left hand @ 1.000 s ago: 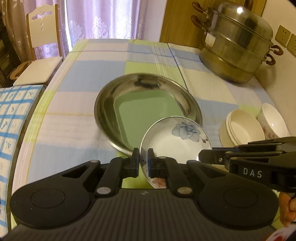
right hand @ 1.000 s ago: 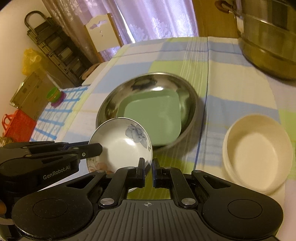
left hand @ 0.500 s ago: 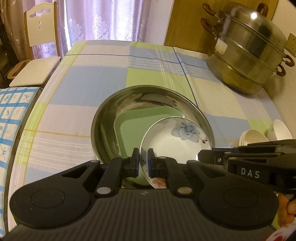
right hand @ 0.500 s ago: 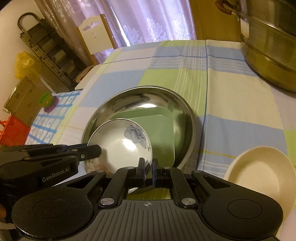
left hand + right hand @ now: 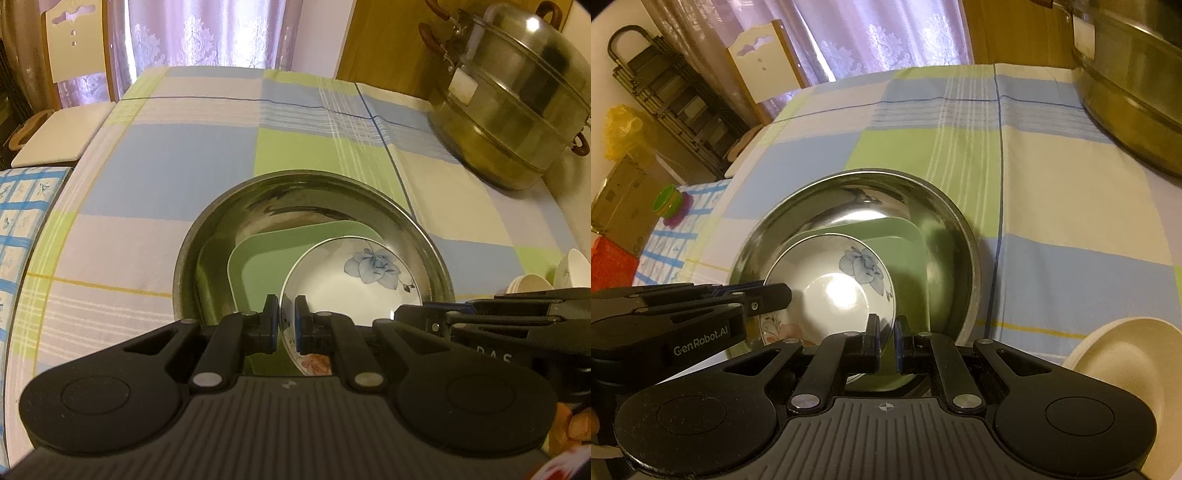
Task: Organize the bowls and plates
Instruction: 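Carry the white dish with the right gripper onto the green plate, then open the right gripper to release the white dish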
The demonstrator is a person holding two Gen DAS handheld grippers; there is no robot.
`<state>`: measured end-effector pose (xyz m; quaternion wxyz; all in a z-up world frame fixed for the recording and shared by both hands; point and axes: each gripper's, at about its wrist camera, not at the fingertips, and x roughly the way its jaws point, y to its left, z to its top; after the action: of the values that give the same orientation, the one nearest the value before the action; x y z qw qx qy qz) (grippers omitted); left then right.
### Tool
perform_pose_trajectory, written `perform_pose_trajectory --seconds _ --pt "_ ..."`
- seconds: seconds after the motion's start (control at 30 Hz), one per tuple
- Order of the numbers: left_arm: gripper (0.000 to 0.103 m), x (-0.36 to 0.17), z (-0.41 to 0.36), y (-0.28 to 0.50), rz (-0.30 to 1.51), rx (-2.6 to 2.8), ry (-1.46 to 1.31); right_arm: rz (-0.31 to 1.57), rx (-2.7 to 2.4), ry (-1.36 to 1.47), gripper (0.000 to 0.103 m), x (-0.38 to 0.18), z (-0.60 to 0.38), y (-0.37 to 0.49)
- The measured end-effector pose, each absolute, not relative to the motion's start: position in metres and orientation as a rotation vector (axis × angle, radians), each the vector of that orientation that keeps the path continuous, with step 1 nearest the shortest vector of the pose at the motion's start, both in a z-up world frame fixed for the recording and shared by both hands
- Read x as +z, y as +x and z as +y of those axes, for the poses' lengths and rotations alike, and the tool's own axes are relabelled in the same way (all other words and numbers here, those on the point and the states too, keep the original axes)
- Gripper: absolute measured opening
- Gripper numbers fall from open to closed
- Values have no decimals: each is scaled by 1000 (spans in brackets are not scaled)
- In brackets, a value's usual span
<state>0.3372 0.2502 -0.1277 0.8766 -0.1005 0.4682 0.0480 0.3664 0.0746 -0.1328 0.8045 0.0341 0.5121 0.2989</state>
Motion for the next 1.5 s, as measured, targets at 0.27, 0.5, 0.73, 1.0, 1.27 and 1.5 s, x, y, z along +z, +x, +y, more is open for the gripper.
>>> perform_pose_trajectory --seconds 0.27,0.5,0.73,1.0,1.27,1.5 --pt "7 -135 257 347 994 108 -221 1107 636 75 8 -138 80 371" --pt "7 -140 258 353 993 118 -219 1100 630 75 8 -143 82 374" --pt "8 -131 263 352 973 143 -224 1016 598 59 9 -135 76 370" --pt "9 -114 257 333 965 145 -218 952 618 110 39 -112 59 351" --pt "9 -93 243 289 937 157 -185 916 590 147 40 -94 35 314" --pt "9 -81 219 247 947 113 -193 911 581 165 40 -82 7 269"
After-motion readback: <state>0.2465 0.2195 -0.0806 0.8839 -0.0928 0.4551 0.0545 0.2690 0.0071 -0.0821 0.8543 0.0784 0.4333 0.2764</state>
